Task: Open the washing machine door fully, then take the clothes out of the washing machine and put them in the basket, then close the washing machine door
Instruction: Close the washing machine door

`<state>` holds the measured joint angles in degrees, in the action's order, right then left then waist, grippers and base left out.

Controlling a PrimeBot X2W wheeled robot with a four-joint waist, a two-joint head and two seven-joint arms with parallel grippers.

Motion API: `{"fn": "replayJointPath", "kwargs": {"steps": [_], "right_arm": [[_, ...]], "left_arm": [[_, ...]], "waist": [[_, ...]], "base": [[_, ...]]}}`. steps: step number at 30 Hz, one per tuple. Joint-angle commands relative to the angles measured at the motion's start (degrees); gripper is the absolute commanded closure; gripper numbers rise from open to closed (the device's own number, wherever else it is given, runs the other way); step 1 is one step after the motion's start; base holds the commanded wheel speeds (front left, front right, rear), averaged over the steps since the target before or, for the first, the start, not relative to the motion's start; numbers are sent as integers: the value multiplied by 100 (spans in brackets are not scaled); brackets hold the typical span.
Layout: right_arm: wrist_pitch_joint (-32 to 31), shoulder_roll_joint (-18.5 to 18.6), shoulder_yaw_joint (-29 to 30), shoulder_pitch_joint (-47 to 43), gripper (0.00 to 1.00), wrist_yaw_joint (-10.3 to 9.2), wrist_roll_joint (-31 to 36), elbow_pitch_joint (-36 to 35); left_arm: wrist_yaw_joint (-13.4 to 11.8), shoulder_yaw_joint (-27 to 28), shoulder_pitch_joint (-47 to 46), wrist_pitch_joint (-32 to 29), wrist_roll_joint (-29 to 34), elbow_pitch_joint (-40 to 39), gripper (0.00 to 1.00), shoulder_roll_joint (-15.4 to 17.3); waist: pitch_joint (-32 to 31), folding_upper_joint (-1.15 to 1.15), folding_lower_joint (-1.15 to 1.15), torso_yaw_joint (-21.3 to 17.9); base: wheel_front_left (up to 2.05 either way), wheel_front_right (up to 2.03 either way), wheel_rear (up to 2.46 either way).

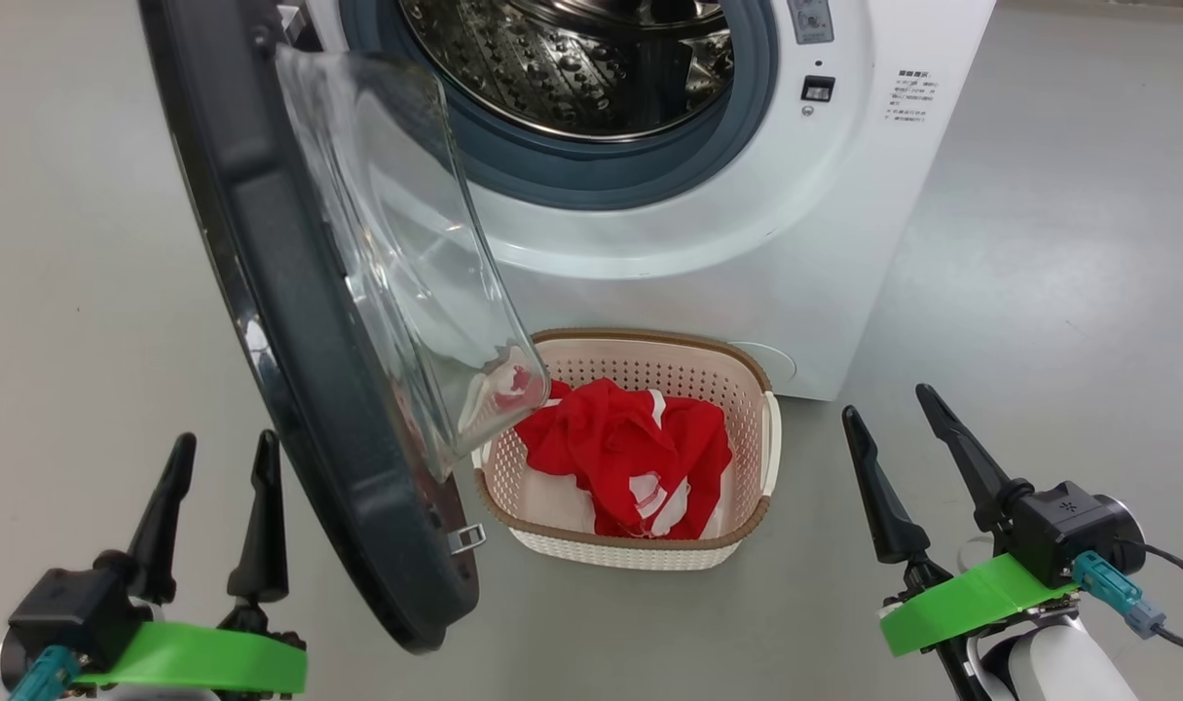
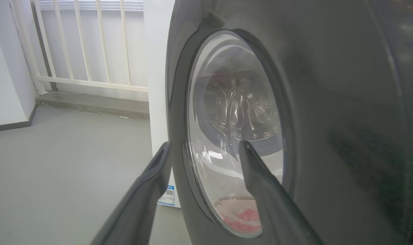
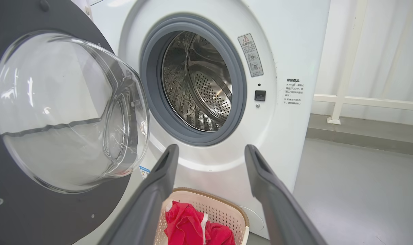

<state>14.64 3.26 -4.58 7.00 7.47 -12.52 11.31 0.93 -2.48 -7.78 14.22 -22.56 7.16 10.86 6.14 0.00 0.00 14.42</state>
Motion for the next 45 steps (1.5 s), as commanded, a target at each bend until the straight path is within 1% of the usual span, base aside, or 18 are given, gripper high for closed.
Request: {"fn": "replayJointPath", "kwargs": {"steps": [1,8,14,33,34,35,36,37,40,42,43,45], "right_arm": [[36,-17,-151,5,0,2,35,-122],[36,-25,-183,1,0,2,25,-108],[36,-29,-171,-22,0,2,24,-96],[36,-34,-162,15,0,2,24,-109],[36,-34,-166,14,0,2,22,-109],[36,-35,-171,13,0,2,21,-107],[36,-35,-171,13,0,2,21,-107],[36,-35,-174,11,0,2,19,-105],[36,-35,-172,3,0,2,15,-103],[36,-36,-170,3,0,2,18,-105],[36,-36,-164,9,0,2,25,-109],[36,-36,-159,19,0,2,30,-113]], "left_arm": [[-65,230,1,55,50,-176,0,102],[-143,229,99,65,118,-189,0,51],[-160,254,157,70,77,-200,0,-14],[-268,182,124,7,108,-200,0,59],[-272,181,119,-9,103,-202,22,66],[-293,200,112,-35,70,-201,92,55],[-293,200,112,-35,70,-201,92,55],[-308,229,102,-80,2,-197,100,27],[-226,336,41,-226,-353,-254,100,-64],[-126,445,-24,-339,-672,-325,100,-113],[8,583,-113,-488,-1108,-421,100,-191],[93,749,-203,-687,-1567,-529,100,-257]], "waist": [[-4,0,0,10],[-18,0,0,18],[-43,0,0,20],[37,0,0,25],[32,0,0,27],[31,0,0,29],[31,0,0,29],[29,0,0,33],[27,0,0,43],[35,0,0,47],[47,0,0,52],[60,0,0,48]], "base": [[0,0,0],[0,0,0],[0,0,0],[0,0,0],[0,0,0],[0,0,0],[0,0,0],[0,0,0],[0,0,0],[0,0,0],[0,0,0],[0,0,0]]}}
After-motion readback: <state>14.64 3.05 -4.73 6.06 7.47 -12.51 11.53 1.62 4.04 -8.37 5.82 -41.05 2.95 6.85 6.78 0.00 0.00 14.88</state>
